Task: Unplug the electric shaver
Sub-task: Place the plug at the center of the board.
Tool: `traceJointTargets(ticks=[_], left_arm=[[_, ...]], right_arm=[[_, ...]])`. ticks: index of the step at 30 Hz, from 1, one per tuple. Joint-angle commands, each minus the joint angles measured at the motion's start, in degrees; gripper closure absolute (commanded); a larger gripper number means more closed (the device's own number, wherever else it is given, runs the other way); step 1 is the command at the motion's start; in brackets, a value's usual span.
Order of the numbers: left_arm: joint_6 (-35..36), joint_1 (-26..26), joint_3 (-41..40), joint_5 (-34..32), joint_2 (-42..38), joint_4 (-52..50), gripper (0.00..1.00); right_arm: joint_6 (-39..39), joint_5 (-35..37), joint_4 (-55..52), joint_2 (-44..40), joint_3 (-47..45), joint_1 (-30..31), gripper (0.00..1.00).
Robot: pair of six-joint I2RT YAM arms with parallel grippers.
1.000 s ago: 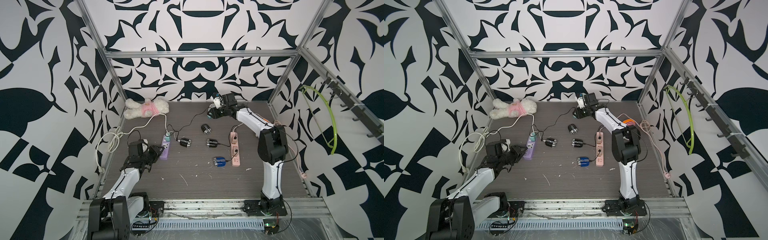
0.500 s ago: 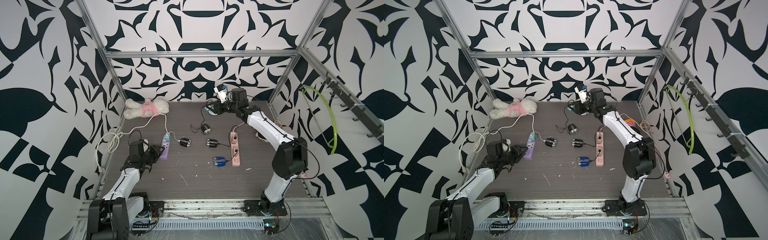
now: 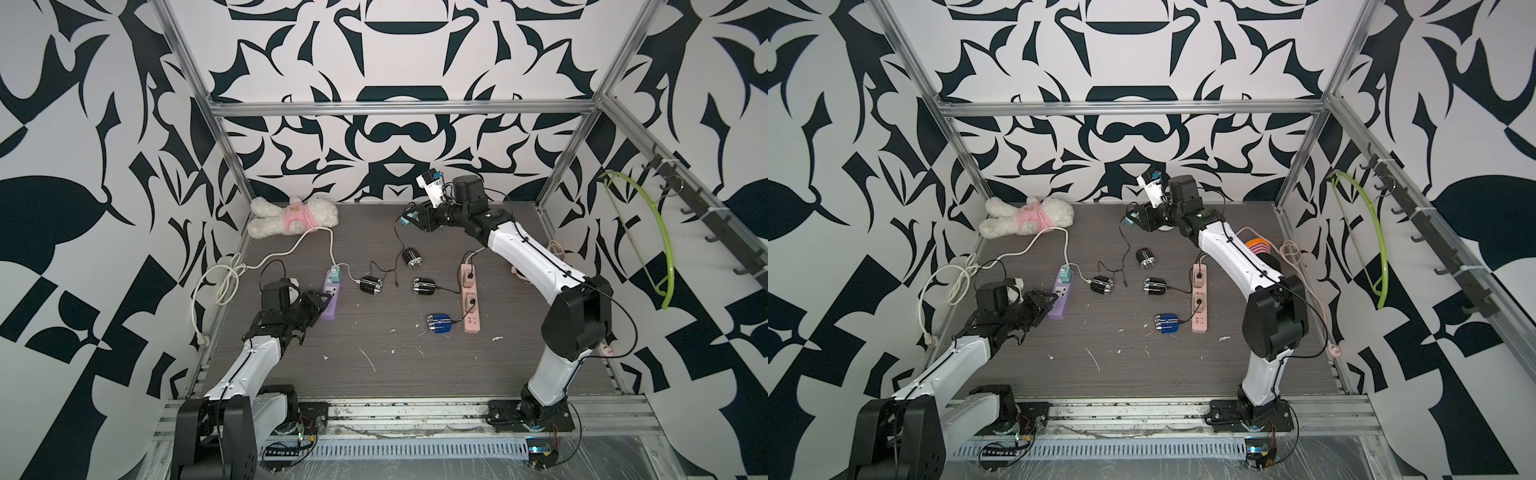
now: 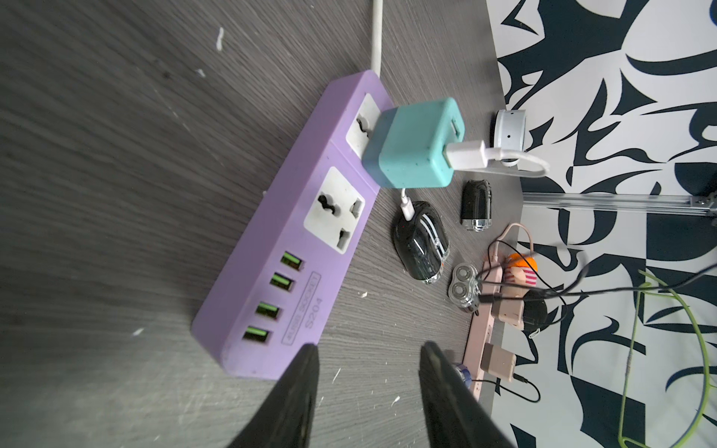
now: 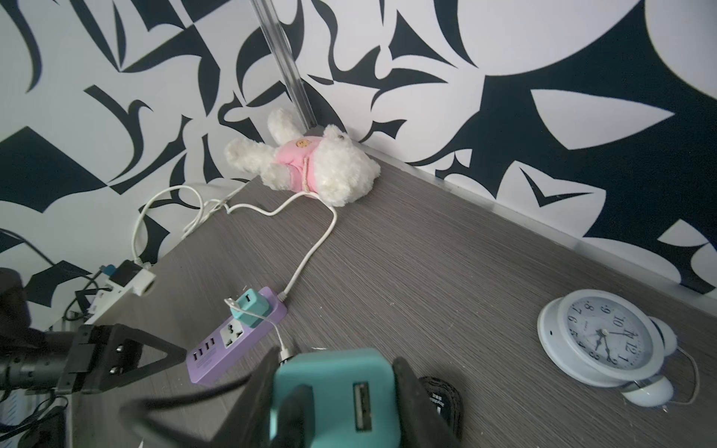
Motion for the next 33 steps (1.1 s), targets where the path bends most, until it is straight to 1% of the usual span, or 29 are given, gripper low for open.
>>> traceJointTargets(ticks=[1,13,19,25,33], left_arm=[[0.38,-0.4,1.55,-0.45,0.31,0.08,0.53],[0.45,-0.58,1.42,-0.64,1.1,0.35,0.52],[0.55,-0.58,1.47,-0.78,0.91,0.18,0.5],[0.79,-0.59,1.81,-0.77,1.54,0.26,0.5],[0.89,-0.91,2.1,-0.75,2.86,1.54,0.49]], right_arm=[[-0.8,1.46,-0.17,0.76,3.24,-0.11,1.0],[-0.84,2.01,-0.83,8.57,6.63,-0.33,1.0],[0.3,4.26,-2.44,12.39,8.03,-1.95,1.0],[1.95,9.15,-9.5,15.89,10.84,-4.63,1.0],[3.71,10.07,-20.57,21.27,15.55,-6.98,1.0]])
